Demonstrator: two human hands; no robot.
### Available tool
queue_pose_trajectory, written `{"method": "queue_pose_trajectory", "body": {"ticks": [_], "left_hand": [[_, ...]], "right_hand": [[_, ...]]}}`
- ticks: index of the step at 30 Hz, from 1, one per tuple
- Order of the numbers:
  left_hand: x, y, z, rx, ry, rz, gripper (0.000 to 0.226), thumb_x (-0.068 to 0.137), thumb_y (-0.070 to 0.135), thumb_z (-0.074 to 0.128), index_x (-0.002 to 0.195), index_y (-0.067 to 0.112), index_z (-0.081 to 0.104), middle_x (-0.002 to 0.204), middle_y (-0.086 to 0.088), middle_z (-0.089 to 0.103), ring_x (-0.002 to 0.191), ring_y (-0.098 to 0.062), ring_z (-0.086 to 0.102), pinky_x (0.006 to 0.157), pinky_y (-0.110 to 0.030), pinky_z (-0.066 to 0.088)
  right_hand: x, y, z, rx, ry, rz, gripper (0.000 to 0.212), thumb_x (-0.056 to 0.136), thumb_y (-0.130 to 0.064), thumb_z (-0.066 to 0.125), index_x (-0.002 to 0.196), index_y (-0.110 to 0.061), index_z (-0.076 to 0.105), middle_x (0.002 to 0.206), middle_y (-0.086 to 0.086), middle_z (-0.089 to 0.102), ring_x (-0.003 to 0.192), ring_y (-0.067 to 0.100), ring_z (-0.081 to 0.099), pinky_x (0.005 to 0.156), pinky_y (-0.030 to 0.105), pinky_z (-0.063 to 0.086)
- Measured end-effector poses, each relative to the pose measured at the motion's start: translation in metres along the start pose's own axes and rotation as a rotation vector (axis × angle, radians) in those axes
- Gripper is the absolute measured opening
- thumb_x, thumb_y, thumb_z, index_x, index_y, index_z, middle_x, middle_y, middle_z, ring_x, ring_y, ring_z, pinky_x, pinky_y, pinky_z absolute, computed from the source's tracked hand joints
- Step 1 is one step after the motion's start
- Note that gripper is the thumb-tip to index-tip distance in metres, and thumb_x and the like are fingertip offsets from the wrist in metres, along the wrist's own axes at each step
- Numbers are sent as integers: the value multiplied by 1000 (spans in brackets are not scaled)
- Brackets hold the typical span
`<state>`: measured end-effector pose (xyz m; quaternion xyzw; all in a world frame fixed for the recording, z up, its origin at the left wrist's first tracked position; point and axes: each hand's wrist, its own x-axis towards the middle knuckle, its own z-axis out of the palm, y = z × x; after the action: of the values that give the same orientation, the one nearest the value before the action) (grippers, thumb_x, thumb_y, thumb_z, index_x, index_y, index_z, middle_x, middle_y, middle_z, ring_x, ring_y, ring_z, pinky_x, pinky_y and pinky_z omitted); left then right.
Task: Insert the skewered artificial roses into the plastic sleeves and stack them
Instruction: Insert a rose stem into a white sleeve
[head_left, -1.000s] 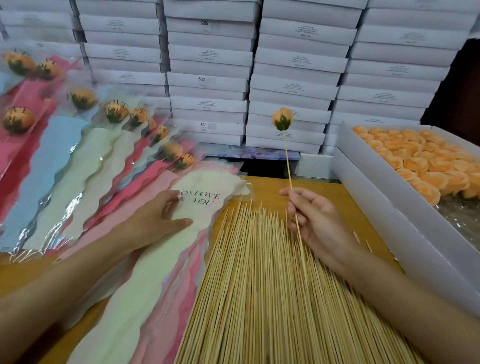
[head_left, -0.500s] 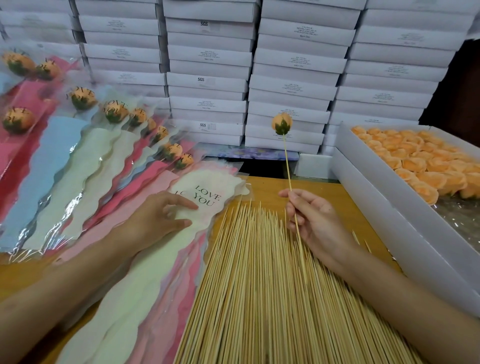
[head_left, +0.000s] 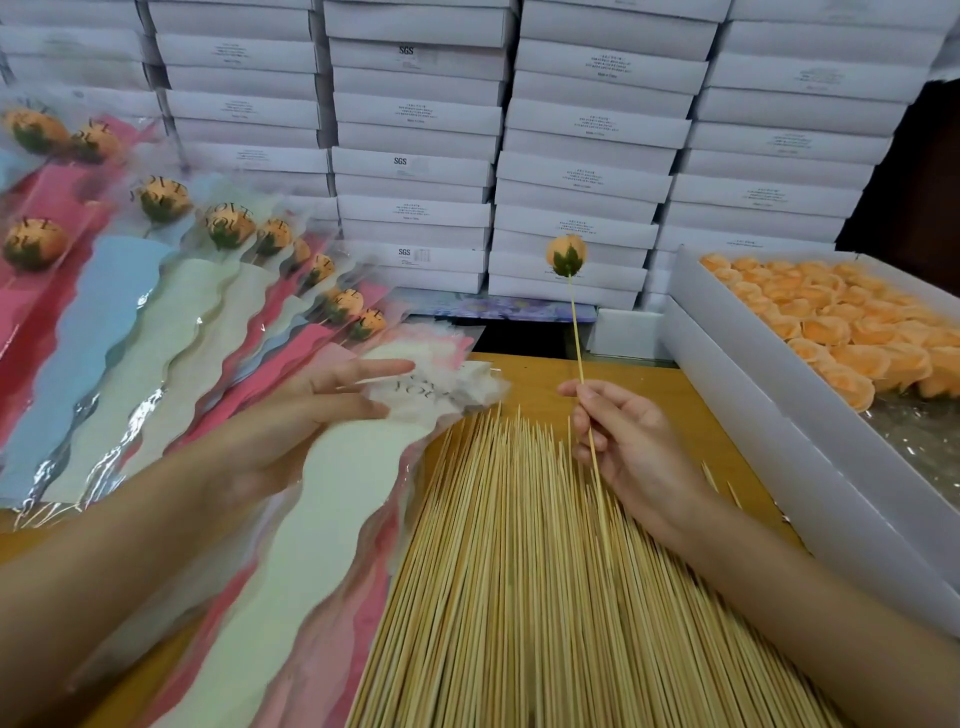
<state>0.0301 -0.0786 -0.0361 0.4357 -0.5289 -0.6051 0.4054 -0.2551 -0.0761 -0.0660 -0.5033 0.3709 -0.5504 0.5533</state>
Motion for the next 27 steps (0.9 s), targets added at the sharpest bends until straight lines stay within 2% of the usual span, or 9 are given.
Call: {"method": "queue_pose_trajectory", "body": {"ticks": [4, 7, 9, 10, 13, 18, 21, 24, 27], "left_hand": [[-8, 2, 10, -28, -211, -92, 57, 74, -8, 66, 124, 19, 66, 115, -14, 69, 70, -21, 72, 51, -23, 56], [-10, -2, 15, 42, -409, -63, 68, 73, -8, 64, 137, 14, 52, 137, -6, 58, 119, -30, 60, 93, -37, 54], [-12, -4, 15, 107, -539, -50, 72, 76, -7, 68, 141, 16, 48, 146, -4, 50, 136, -43, 38, 114, -53, 30], [-12, -5, 15, 138, -609, -51, 71, 78, -4, 69, 142, 17, 47, 147, -4, 48, 137, -46, 34, 115, -55, 25], [-15, -3, 17, 162, -774, -116, 65, 86, 4, 69, 145, 12, 43, 121, -12, 64, 111, -27, 62, 96, -37, 50], [-9, -9, 29, 234, -422, -68, 18, 85, 13, 70, 102, 10, 76, 86, -5, 67, 67, -6, 63, 60, -15, 52], [-10, -14, 37, 170, -218, -39, 11, 74, 17, 73, 79, 7, 72, 73, -11, 60, 52, -11, 53, 47, -15, 44], [-9, -19, 38, 203, -137, -12, 23, 72, 16, 77, 90, 6, 67, 82, -19, 58, 76, -39, 48, 58, -27, 52], [-9, -21, 37, 180, -175, -41, 49, 73, 1, 80, 118, 15, 65, 120, -15, 64, 103, -46, 63, 94, -57, 49]], "right_hand": [[0, 0, 0, 5, 2, 2, 19, 100, -13, 47, 106, -9, 65, 61, -7, 53, 51, 3, 43, 51, 17, 43], [0, 0, 0, 7, 17, 0, 19, 100, -13, 48, 106, -8, 65, 61, -7, 53, 51, 2, 44, 51, 17, 45], [0, -1, 0, 18, 35, -1, 19, 100, -12, 48, 106, -8, 65, 61, -7, 53, 51, 2, 43, 50, 17, 44], [0, -1, 0, 21, 47, 0, 19, 100, -12, 48, 105, -8, 66, 61, -7, 53, 51, 3, 42, 50, 17, 44], [1, 0, -1, 18, 75, 7, 19, 100, -12, 47, 103, -9, 66, 61, -6, 52, 51, 3, 42, 51, 18, 42], [0, 1, -2, -15, 60, 26, 19, 100, -12, 48, 104, -9, 66, 61, -7, 53, 51, 3, 44, 51, 18, 43], [0, 2, -2, -37, 62, 31, 20, 100, -13, 48, 105, -9, 67, 60, -7, 54, 51, 3, 44, 53, 19, 42], [0, 3, -3, -44, 66, 31, 20, 100, -13, 47, 105, -9, 66, 60, -7, 54, 52, 3, 44, 54, 20, 42], [1, 3, -3, -47, 75, 27, 20, 100, -13, 47, 106, -11, 67, 61, -7, 54, 53, 4, 44, 54, 20, 42]]}}
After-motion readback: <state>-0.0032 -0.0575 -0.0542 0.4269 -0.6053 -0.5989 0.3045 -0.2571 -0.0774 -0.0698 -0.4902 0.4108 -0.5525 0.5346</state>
